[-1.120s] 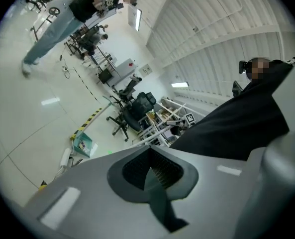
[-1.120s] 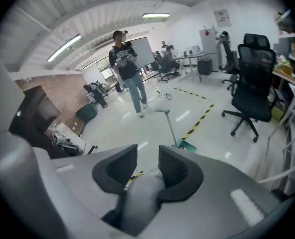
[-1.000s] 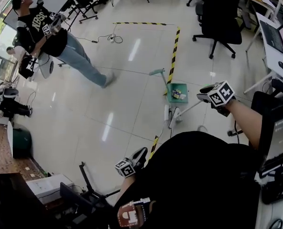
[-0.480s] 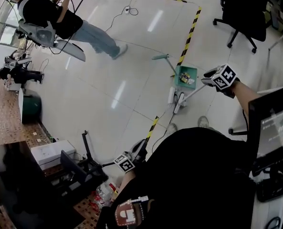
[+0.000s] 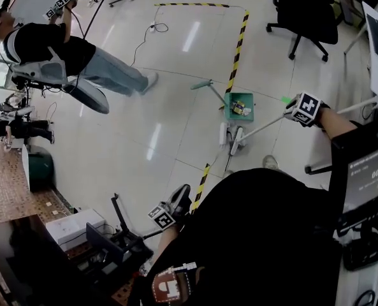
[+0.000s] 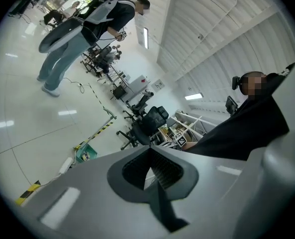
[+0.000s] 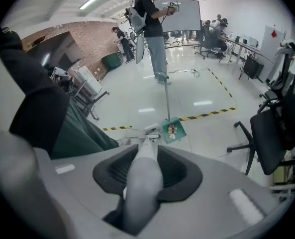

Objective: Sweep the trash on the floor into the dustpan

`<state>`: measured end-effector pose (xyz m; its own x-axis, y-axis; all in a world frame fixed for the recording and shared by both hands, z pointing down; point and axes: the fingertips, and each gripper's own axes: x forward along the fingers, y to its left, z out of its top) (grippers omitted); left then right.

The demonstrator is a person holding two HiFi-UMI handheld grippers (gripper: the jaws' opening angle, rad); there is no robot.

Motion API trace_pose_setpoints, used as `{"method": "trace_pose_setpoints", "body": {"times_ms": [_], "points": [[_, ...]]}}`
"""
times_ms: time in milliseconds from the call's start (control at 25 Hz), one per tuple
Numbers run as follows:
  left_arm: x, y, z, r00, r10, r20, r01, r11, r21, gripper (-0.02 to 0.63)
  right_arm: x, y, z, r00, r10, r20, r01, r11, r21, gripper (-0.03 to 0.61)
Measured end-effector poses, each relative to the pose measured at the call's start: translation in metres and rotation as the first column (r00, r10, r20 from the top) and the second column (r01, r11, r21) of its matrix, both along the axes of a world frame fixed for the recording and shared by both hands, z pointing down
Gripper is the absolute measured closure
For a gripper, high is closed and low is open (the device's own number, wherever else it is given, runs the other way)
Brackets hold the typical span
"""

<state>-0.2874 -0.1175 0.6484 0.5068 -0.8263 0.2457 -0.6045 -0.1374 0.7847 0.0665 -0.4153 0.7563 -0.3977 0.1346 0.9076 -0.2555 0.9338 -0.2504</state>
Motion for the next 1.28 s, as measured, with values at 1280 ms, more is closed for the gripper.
{"method": "trace_pose_setpoints", "body": {"times_ms": [1280], "points": [[0.017,-0.023,0.013,0.991,0.12,-0.054,-0.117,0.992,0.056,0.615,0.129,-0.029,-0.114,0.955,-0.061,-0.291,0.135,0.961,0.241,0.459]]}}
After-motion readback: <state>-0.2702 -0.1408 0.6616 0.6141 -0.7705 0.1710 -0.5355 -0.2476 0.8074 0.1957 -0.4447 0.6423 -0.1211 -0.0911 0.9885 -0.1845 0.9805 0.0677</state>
